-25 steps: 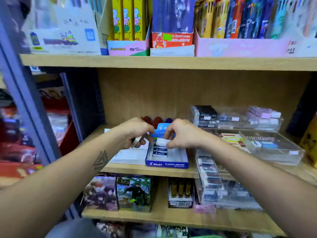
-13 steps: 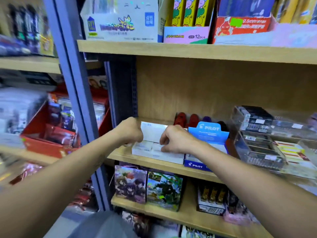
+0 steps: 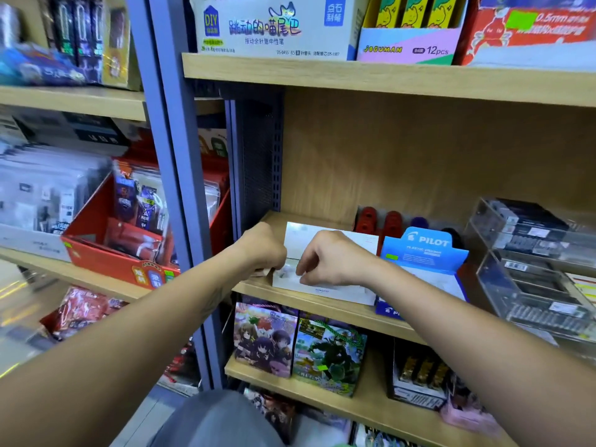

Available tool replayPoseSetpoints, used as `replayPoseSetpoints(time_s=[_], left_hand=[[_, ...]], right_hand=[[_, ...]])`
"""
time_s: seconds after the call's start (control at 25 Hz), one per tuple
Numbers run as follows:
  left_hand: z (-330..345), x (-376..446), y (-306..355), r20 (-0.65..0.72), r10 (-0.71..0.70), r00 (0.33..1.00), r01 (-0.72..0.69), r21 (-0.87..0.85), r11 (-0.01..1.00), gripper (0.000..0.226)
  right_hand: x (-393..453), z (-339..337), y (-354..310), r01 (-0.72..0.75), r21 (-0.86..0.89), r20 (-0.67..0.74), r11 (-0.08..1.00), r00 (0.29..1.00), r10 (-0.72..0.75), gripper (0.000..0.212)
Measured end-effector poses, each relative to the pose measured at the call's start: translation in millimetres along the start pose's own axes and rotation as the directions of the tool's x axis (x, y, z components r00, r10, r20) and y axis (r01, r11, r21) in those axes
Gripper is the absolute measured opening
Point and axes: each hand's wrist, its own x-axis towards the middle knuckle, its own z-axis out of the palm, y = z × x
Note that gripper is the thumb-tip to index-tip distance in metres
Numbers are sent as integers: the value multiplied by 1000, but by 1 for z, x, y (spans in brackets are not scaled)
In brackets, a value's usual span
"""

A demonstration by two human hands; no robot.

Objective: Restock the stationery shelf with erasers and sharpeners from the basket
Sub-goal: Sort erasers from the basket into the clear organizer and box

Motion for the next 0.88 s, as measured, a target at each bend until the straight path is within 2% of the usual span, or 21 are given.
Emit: replayPoseSetpoints(time_s=[0.08, 0.2, 0.28, 0.32, 0.36, 0.4, 0.48, 0.52, 0.6, 0.68, 0.76, 0.8, 0.88], left_hand=[[2, -1, 0, 4, 3, 1000, -3, -15, 1000, 31], [2, -3, 1, 17, -22, 1000, 22, -32, 999, 32], [-3, -3, 5, -16, -32, 999, 31, -43, 999, 23], [-6, -3, 9, -48, -38, 998, 32, -118, 993, 15], [-9, -2, 14, -67, -57, 996, 37, -270, 962, 10], [-11, -2, 19, -47, -90, 995, 57, -468, 882, 13], [-8, -1, 27, 93, -121, 988, 150, -754, 640, 21], [-3, 0, 30, 165, -123, 979, 205, -812, 546, 22], [8, 0, 37, 247, -134, 960, 281, -861, 425, 19], [16, -1, 42, 287, -124, 950, 313, -864, 395, 29], [17, -4, 48, 320, -79, 944, 326, -867, 377, 38], [16, -6, 50, 328, -69, 942, 328, -862, 387, 36], [14, -8, 51, 356, -49, 933, 344, -843, 414, 27]], right_hand=[[3, 8, -2, -12, 12, -13, 1000, 1000, 13, 15], [1, 12, 0, -55, 58, 47, 997, 998, 52, 32], [-4, 6, 5, -53, 65, 87, 996, 995, 47, 36], [-8, -1, 6, -45, 81, 60, 996, 997, 41, 37], [-11, -8, 8, -34, 145, -7, 989, 999, 36, 36], [-15, -15, 10, -7, 262, -93, 965, 995, 33, 32], [-26, -26, 7, 99, 542, -187, 834, 982, 5, 31], [-32, -28, 4, 138, 626, -185, 768, 982, -25, 37], [-37, -26, 0, 175, 626, -186, 760, 980, -72, 50], [-36, -21, 0, 191, 569, -250, 800, 967, -53, 46], [-35, -21, 7, 189, 538, -317, 821, 948, -11, 31], [-35, -23, 12, 173, 545, -333, 820, 943, 22, 26], [-39, -29, 23, 107, 669, -294, 736, 947, 130, 22]])
